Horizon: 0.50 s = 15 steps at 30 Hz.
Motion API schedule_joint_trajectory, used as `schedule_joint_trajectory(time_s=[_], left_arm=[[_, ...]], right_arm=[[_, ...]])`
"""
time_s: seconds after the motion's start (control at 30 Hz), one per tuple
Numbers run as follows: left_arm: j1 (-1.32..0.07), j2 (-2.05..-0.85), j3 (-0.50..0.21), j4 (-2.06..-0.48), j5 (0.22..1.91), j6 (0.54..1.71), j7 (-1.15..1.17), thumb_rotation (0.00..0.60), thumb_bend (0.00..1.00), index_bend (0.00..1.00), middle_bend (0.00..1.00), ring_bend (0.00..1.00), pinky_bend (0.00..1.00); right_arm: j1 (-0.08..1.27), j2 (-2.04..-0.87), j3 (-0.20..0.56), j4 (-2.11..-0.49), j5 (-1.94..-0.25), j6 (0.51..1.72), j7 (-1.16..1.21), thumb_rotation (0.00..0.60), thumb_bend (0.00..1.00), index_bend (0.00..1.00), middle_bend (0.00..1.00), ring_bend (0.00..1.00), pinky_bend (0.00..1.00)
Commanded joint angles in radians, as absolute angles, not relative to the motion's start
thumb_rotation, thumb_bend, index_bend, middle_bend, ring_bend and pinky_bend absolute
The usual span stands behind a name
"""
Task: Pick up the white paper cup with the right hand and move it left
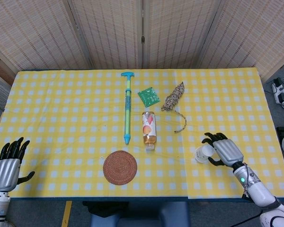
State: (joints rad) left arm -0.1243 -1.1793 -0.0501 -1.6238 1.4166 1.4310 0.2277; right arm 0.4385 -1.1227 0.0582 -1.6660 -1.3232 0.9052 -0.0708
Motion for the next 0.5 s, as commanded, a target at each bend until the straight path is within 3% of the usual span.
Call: schedule_joint_trajectory(time_s=[0.03,0.5], left_arm=[[-0.125,-1.180,-0.050,-1.622,1.417,1.430,0.226,0.600,0.22,0.03,0.00,0.00,0.00],[-0.125,-1.181,-0.050,-1.619,1.412,1.428,0.224,0.600,0.22,0.03,0.00,0.00,0.00]], right_arm=[[0.442,-1.124,0.057,-1.664,-1.318,0.901,-0.067,0.600,0.40,0.29,0.14,0.17,0.11],[0.449,-1.122,0.054,-1.666,-1.318,0.917,-0.048,0.600,0.45,0.41,0.18,0.19,0.11]])
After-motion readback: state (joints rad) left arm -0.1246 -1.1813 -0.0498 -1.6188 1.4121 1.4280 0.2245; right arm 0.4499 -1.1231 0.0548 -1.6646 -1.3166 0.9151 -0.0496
